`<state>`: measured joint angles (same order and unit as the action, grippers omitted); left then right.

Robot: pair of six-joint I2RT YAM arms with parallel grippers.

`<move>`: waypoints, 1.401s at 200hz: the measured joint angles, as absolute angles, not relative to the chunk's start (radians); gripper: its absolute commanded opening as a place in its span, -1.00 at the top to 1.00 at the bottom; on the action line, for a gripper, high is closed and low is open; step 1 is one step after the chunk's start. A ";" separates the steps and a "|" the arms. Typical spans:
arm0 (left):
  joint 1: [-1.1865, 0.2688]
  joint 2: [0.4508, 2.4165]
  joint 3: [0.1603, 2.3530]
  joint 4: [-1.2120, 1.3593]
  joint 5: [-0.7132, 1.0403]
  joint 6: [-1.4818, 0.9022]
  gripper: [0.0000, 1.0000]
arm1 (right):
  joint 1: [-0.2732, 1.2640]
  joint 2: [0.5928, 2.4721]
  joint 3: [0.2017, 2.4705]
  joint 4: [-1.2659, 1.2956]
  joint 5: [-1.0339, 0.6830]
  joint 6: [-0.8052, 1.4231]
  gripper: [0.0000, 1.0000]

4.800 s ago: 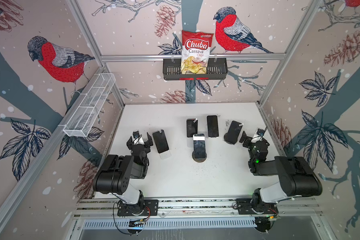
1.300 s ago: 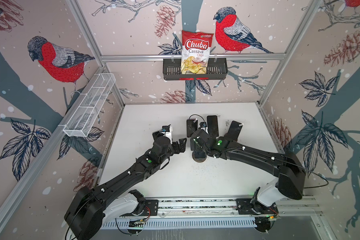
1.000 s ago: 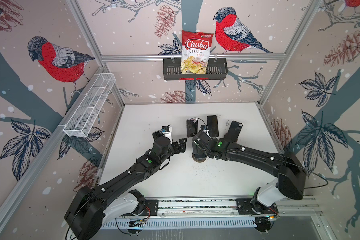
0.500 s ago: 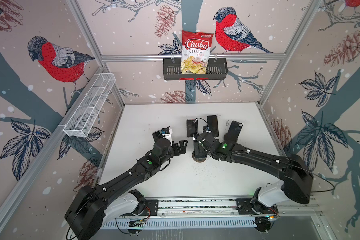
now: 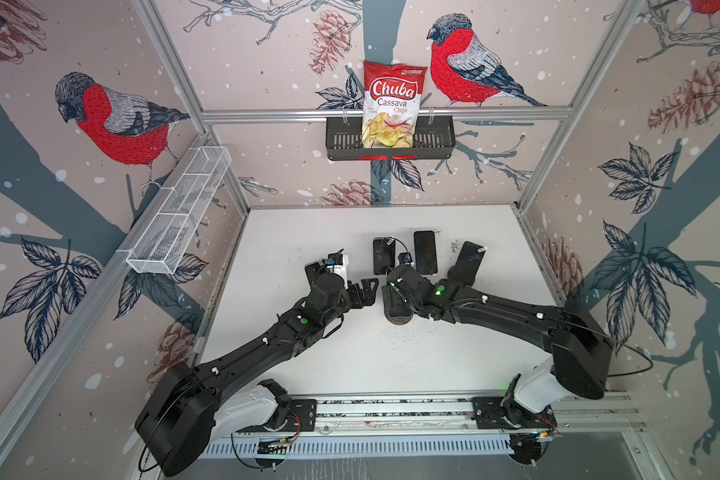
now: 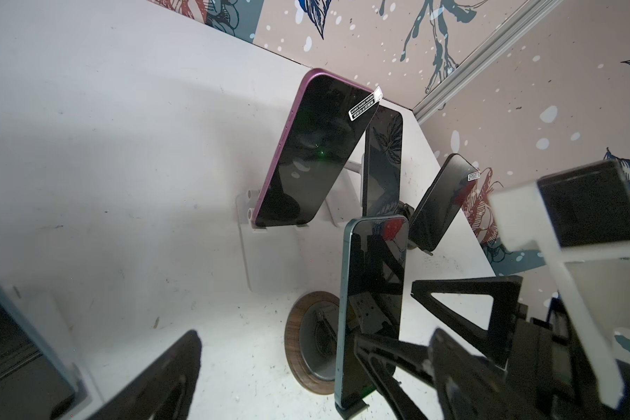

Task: Remove the phone from the phone stand
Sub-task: 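Close the right gripper on the teal-edged phone's lower edge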

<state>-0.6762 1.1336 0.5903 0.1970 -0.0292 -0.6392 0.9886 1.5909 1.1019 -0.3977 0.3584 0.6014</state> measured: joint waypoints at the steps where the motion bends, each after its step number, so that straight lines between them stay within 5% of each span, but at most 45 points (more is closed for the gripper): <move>1: -0.676 1.134 0.591 0.197 -0.029 -0.638 -0.93 | 0.989 1.592 1.103 -0.397 0.358 0.601 -0.94; 280: -0.676 1.162 0.619 0.202 -0.044 -0.601 -0.93 | 0.993 1.695 1.146 -0.398 0.419 0.657 -0.34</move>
